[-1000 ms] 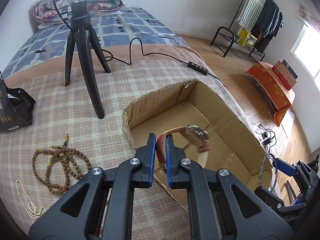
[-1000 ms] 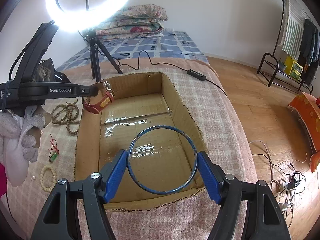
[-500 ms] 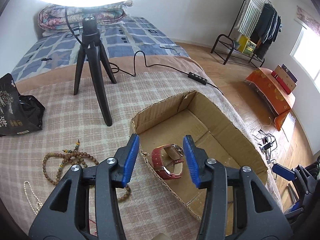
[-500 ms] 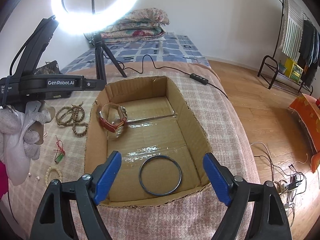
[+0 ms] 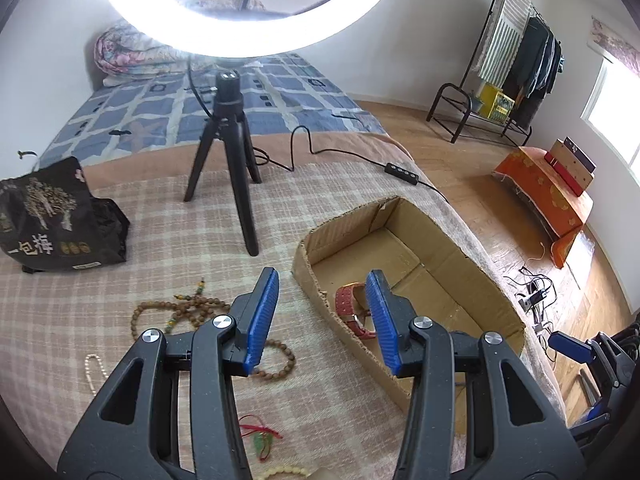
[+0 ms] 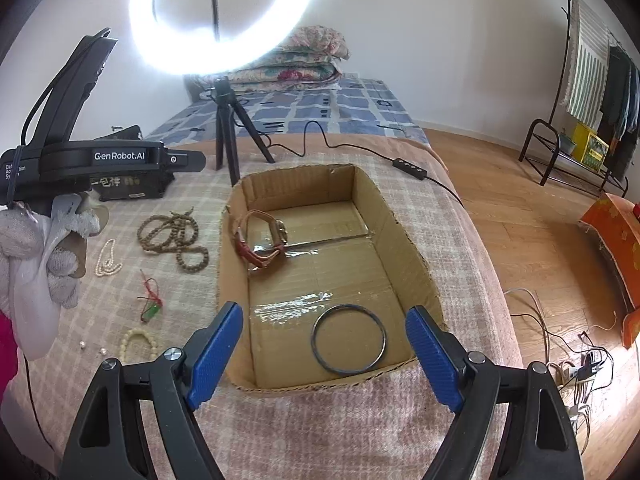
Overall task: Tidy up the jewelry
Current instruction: 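Withdraw both open tools from the cardboard box, then grasp a white pearl earring with left tool while right tool grasps the cream bead bracelet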
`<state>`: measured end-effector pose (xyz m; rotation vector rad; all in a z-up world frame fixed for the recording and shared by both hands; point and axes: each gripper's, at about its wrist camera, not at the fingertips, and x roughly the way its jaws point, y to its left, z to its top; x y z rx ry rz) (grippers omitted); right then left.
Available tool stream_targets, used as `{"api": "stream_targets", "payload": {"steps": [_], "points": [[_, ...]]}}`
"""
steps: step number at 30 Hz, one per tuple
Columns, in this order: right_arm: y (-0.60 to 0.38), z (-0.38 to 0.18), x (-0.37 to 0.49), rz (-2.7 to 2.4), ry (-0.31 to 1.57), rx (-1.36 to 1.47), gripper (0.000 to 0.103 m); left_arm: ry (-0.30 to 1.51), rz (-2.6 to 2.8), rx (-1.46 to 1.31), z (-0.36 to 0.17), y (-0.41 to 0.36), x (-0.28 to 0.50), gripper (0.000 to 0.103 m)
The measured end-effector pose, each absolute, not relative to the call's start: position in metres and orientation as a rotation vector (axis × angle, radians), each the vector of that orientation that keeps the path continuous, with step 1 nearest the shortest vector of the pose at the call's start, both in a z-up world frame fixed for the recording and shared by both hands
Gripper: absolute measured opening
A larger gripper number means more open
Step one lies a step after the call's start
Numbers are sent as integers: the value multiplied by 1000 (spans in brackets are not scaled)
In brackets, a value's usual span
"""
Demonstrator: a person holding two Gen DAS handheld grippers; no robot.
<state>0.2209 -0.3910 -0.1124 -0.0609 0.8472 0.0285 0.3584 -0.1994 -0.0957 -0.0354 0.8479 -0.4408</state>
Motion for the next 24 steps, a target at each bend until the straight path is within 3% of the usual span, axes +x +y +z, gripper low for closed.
{"api": "stream_targets", "payload": {"steps": [14, 24], "points": [[-346, -96, 198, 102, 834, -81, 85, 780, -372, -5, -63, -107, 306, 46], [-312, -110, 193, 178, 865, -100, 85, 811, -348, 7, -90, -40, 255, 46]]}}
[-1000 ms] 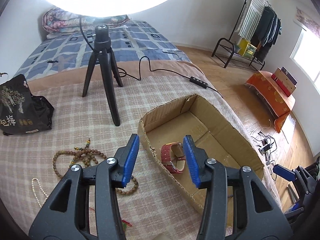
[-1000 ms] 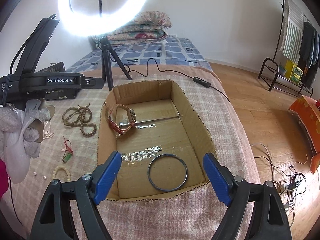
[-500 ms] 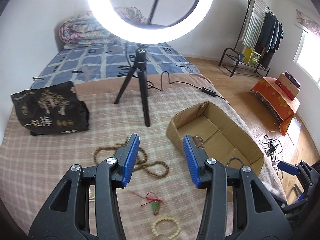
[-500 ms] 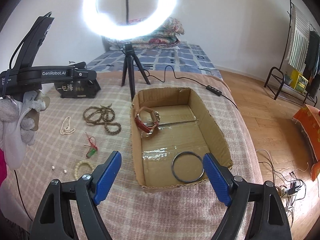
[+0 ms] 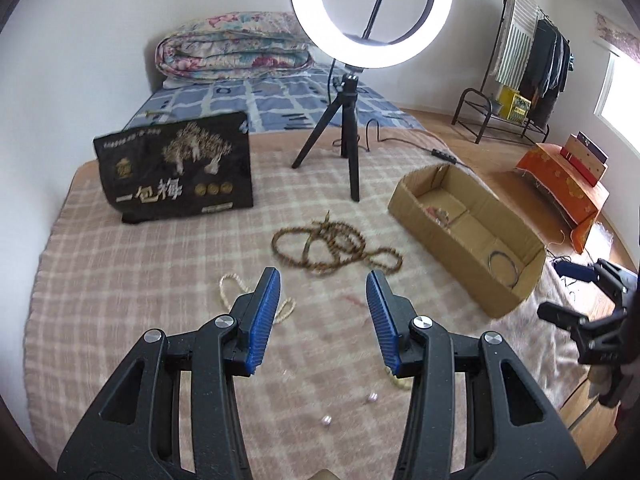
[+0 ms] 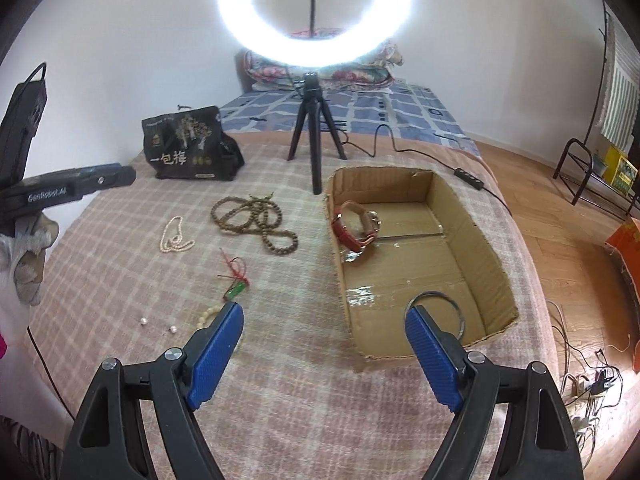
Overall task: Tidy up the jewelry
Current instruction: 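Grasp a white pearl earring with left tool while right tool grasps the cream bead bracelet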
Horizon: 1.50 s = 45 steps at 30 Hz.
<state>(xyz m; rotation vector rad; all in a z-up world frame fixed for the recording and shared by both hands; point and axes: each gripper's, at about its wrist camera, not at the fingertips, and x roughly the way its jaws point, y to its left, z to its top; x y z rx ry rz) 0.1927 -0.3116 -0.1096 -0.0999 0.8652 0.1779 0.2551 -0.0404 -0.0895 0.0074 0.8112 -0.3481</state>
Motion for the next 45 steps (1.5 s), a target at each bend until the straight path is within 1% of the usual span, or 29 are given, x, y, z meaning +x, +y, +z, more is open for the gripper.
{"api": "stream_targets", "payload": {"steps": [3, 6, 8, 10, 14, 15, 16, 18, 22, 25, 30, 33, 36, 45], "points": [[-301, -117, 193, 201, 884, -110, 83, 833, -338, 0, -105, -25, 241, 46], [-288, -127, 195, 225, 909, -121, 78, 870, -345, -14, -123, -14, 230, 39], [-280, -134, 197, 238, 925, -126, 76, 893, -350, -26, -134, -10, 221, 39], [-274, -141, 198, 251, 941, -127, 71, 914, -360, -33, -144, -8, 214, 39], [-263, -157, 203, 282, 985, -122, 65, 935, -381, -35, -157, -8, 201, 38], [-261, -161, 204, 289, 994, -121, 62, 940, -386, -40, -161, -8, 198, 38], [-258, -165, 206, 296, 1004, -120, 59, 947, -392, -46, -164, -9, 196, 36], [-254, -170, 209, 302, 1016, -123, 57, 969, -407, -55, -172, -11, 192, 30], [-247, -181, 214, 315, 1039, -129, 52, 993, -426, -35, -184, -19, 187, 29], [-242, -190, 219, 324, 1057, -138, 48, 1002, -430, -8, -192, -26, 188, 22], [-241, -202, 228, 321, 1079, -141, 46, 1010, -438, 18, -202, -33, 191, 22], [-241, -207, 232, 323, 1090, -140, 42, 1013, -436, 29, -207, -36, 194, 22], [-241, -212, 236, 319, 1096, -141, 41, 1014, -433, 48, -211, -39, 197, 15], [-238, -223, 245, 324, 1113, -136, 38, 1022, -437, 66, -220, -42, 200, 15]]}}
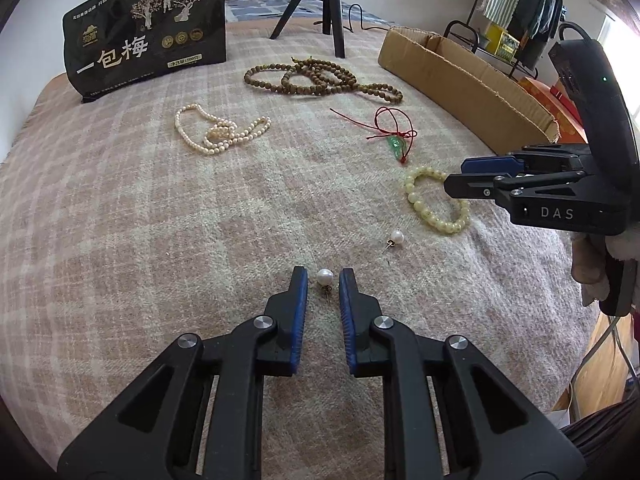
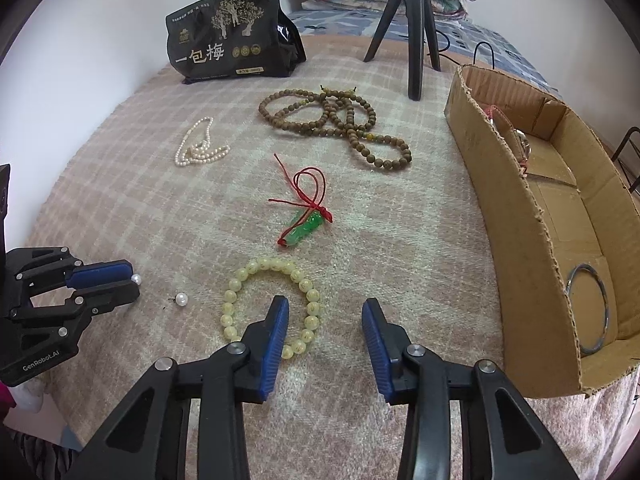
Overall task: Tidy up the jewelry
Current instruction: 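Grasp a white pearl earring with left tool while right tool grasps the cream bead bracelet, then carry the pearl with left tool toward the box while right tool carries the bracelet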
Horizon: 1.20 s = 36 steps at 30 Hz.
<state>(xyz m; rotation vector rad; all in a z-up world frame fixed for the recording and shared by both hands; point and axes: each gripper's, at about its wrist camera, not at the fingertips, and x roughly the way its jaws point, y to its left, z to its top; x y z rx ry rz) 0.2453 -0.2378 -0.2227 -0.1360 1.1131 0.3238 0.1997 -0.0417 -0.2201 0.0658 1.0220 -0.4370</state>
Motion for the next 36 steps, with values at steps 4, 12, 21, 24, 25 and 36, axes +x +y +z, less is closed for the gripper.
{"api": "stream_targets", "payload": {"steps": [4, 12, 21, 24, 25, 36], "points": [[-235, -226, 247, 328, 1117, -144, 36, 1021, -438, 66, -222, -43, 200, 11], [-224, -230, 248, 334, 1121, -205, 25, 1011, -434, 78, -226, -46, 200, 7], [-221, -228, 246, 342, 1115, -205, 6, 1007, -425, 64, -225, -44, 199, 7], [-222, -226, 244, 346, 1113, -196, 5, 1006, -418, 61, -222, -42, 197, 7], [-222, -225, 243, 346, 1111, -195, 5, 1004, -415, 62, -221, -41, 196, 7], [-223, -199, 227, 353, 1059, -197, 5, 976, -402, 48, -202, -37, 186, 7]]}}
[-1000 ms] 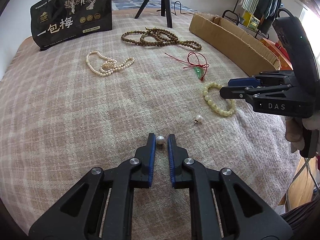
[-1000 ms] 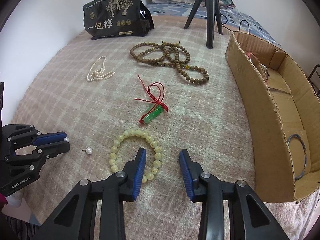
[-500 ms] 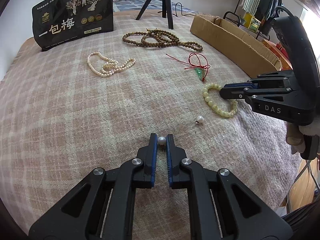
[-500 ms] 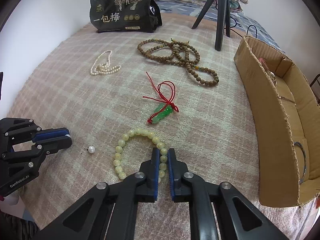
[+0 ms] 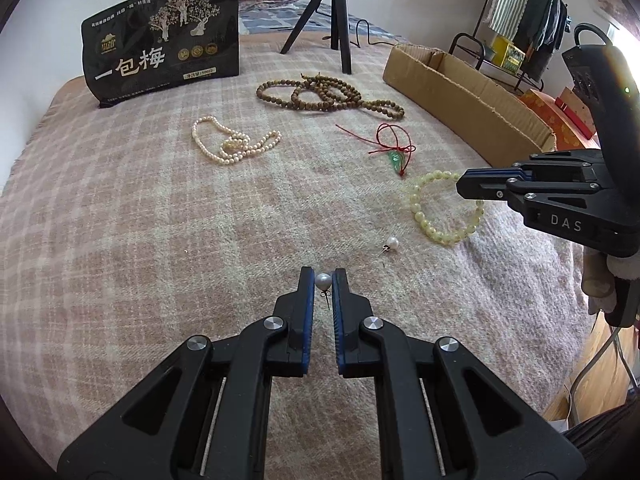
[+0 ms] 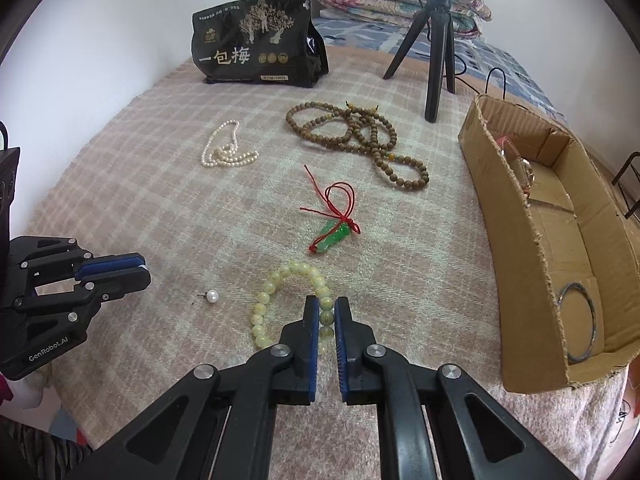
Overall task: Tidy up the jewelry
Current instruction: 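Carry the pearl with left tool toward the box while right tool carries the bracelet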
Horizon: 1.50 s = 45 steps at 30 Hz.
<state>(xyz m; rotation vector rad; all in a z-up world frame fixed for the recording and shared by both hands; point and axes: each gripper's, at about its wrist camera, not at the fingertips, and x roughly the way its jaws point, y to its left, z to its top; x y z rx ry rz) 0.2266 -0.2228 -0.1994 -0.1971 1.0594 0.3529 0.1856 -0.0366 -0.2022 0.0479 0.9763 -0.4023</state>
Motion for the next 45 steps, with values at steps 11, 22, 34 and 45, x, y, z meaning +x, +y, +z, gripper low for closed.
{"api": "stream_targets", "payload": {"steps": [11, 22, 34, 45], "points": [[-222, -166, 206, 341, 984, -243, 5, 931, -411, 44, -178, -41, 175, 7], [-234, -138, 194, 332, 927, -230, 5, 894, -430, 37, -157, -50, 174, 7], [-272, -103, 196, 280, 858, -178, 5, 861, -484, 43, -137, -82, 185, 7], [-326, -89, 204, 202, 827, -132, 5, 842, -538, 55, -126, -126, 202, 7]]}}
